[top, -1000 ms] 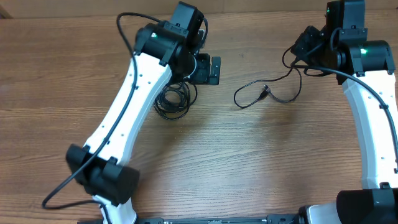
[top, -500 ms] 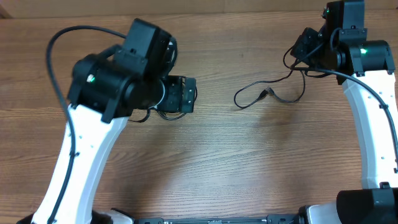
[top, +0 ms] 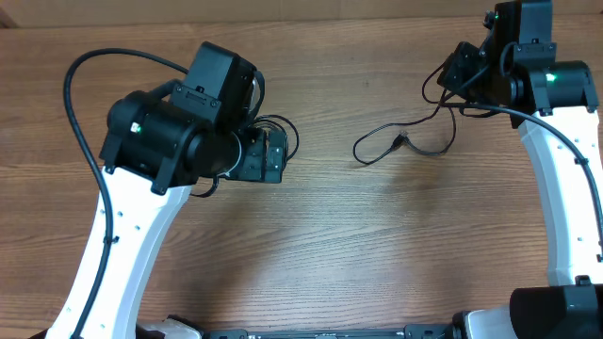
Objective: Untangle cables
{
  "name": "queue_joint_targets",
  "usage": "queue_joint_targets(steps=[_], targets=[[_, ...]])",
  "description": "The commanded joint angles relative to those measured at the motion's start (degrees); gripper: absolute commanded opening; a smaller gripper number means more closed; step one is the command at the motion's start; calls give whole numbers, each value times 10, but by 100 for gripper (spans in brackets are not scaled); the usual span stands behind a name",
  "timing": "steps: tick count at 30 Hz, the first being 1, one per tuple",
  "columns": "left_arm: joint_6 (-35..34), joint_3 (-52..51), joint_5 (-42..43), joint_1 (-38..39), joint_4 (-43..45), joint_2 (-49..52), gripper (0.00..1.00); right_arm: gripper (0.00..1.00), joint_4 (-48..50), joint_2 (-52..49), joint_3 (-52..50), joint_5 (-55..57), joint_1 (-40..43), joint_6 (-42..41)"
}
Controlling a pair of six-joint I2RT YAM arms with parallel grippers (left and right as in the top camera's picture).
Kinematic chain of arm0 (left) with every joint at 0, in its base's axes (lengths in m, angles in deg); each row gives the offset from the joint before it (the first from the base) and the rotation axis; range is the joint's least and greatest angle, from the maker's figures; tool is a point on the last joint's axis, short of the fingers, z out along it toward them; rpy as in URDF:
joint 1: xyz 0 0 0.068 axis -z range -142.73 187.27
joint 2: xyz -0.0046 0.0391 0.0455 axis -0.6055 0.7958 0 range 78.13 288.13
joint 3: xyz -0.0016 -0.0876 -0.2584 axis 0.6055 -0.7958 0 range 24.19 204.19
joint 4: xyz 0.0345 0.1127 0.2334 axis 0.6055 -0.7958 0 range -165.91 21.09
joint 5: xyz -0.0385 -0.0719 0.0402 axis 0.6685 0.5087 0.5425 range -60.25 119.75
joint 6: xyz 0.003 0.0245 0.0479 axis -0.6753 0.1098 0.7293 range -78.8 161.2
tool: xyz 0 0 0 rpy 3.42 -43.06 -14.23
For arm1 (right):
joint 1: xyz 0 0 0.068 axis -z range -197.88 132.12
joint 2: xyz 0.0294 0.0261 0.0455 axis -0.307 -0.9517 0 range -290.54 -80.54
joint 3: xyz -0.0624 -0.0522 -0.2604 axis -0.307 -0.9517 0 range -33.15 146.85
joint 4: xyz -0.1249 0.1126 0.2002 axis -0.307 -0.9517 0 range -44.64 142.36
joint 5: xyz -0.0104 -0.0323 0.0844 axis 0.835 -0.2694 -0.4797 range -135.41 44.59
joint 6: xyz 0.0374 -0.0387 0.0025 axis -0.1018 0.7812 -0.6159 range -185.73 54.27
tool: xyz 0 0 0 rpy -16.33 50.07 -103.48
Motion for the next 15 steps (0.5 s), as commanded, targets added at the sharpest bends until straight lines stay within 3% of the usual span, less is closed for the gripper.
queue_joint_targets(steps=[1, 13, 15], targets=[[-3, -24, -5, 0, -1, -39, 100, 4, 3, -2, -3, -3, 1, 5], [-4, -230, -15, 0, 125, -253, 100, 4, 30, -2, -3, -10, 1, 5], [-4, -259, -29, 0, 150, -268, 100, 4, 43, -2, -2, -44, 1, 35]])
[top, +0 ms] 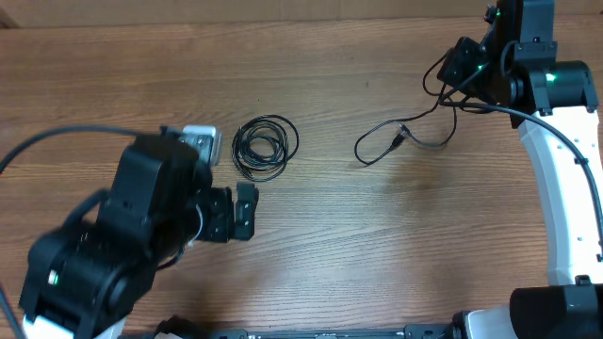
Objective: Untangle cables
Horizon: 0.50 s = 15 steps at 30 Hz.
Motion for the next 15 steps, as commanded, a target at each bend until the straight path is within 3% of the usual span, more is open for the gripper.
queue_joint_targets(steps=[1, 5, 15], targets=[[-4, -58, -32, 0, 36, -16, 100, 4, 26, -2, -2, -70, 1, 60], [-4, -67, -36, 0, 46, -5, 100, 4, 62, -2, -1, -174, 1, 134], [-4, -67, -36, 0, 42, 56, 100, 4, 156, 2, 3, -222, 1, 135]])
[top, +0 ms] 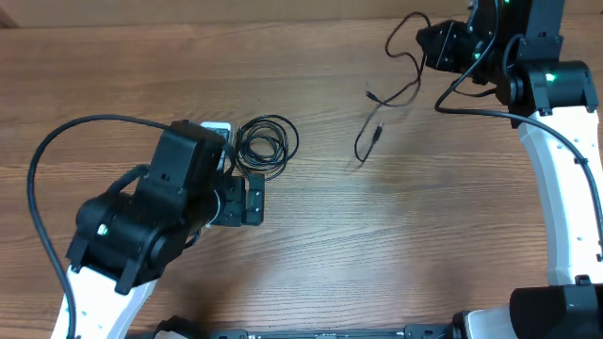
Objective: Untangle cables
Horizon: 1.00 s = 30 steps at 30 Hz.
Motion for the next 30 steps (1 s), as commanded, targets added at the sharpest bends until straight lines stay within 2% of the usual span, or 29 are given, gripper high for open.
queue_joint_targets(steps=[1, 7, 11, 13, 16, 20, 25, 30], targets=[[-4, -3, -9, 0, 0, 22, 100, 4, 23, 2, 4, -41, 1, 13], [-4, -3, -9, 0, -3, 65, 100, 4, 38, 2, 4, 14, 2, 13], [2, -3, 32, 1, -21, 81, 100, 4, 30, 2, 4, 35, 2, 13], [30, -3, 56, 1, -15, 77, 100, 4, 20, 2, 4, 37, 2, 13], [33, -3, 63, 1, -17, 55, 99, 4, 9, 2, 4, 37, 2, 14], [33, -43, 41, 1, 5, -28, 100, 4, 7, 2, 4, 61, 2, 14], [33, -164, 28, 1, 85, -193, 100, 4, 11, 2, 4, 67, 2, 48], [33, -178, 7, 1, 107, -259, 99, 4, 16, 2, 4, 66, 2, 57]])
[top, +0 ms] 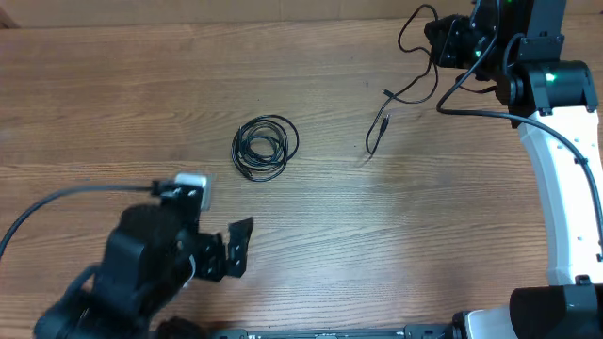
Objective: Untangle cables
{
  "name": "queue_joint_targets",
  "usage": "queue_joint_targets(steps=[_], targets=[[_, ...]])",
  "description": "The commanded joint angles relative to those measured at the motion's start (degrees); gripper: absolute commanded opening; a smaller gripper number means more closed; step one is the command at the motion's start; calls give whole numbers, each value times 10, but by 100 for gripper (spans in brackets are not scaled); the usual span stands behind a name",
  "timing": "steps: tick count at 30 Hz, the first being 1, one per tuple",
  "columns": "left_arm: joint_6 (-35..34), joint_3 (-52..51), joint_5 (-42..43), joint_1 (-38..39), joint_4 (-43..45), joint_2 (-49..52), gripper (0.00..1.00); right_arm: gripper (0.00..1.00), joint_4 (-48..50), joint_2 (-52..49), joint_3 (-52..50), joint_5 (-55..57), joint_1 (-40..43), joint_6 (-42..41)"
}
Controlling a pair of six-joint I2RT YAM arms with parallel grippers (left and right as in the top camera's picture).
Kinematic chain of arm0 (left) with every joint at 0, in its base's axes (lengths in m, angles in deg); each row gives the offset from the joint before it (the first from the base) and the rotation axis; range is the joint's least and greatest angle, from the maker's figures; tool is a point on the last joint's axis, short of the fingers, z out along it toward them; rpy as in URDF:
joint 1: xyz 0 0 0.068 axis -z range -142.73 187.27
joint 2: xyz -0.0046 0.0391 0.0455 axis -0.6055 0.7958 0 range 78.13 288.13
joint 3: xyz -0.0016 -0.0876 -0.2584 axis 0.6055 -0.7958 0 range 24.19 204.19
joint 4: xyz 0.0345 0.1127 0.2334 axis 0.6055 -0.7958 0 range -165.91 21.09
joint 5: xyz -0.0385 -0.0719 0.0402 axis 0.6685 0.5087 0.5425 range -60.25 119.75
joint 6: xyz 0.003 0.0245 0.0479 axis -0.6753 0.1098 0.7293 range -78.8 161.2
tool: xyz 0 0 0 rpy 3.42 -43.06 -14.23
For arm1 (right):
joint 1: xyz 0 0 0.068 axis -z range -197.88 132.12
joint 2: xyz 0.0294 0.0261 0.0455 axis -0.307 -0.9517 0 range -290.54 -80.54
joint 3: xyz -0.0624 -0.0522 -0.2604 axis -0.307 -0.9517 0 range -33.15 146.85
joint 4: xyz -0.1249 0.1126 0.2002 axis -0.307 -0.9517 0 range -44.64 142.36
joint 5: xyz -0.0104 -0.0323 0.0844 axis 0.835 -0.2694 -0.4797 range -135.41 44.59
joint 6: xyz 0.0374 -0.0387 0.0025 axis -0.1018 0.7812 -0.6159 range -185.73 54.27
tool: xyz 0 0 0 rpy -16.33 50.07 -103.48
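A black cable wound into a small coil [266, 148] lies flat on the wooden table [311, 245], left of centre. A second, loose black cable [407, 92] hangs from my right gripper [439, 41], which is shut on it at the far right. Its plug end [377, 132] dangles down to the table surface. Near the front left edge is my left gripper [236, 250], well below the coil and apart from it. Its fingers stand open with nothing between them.
The right arm's white link [561, 198] runs down the right side of the table. The left arm's own grey lead [75, 193] arcs out to the left edge. The table's back edge [236, 23] crosses the top of the view.
My left gripper has moved from beside the coil toward the front left edge. The right gripper holds the loose cable in much the same raised place; its plug end now hangs slightly further right.
At first my left gripper covered the coil and the loose cable lay on the table from the right gripper. The left gripper then stood below the bared coil, later beside it, while the right gripper held its cable higher. Now the left gripper is far from the coil.
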Motion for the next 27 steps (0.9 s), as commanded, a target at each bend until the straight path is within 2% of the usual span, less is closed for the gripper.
queue_joint_targets(steps=[1, 11, 15, 20, 27], targets=[[13, -9, -24, 0, 17, -33, 99, 4, 11, 2, 4, 5, 2, 18], [12, -9, -26, 0, 12, -30, 100, 4, 158, 2, 4, -143, 2, 21], [13, -9, -26, 0, 12, -30, 100, 4, 236, 2, 5, -145, 5, 21], [12, -9, -26, 0, 12, -30, 100, 4, 259, 0, 9, -138, 33, 5], [12, -9, -26, 0, 12, -30, 100, 3, 257, -1, 34, -140, 129, -1]])
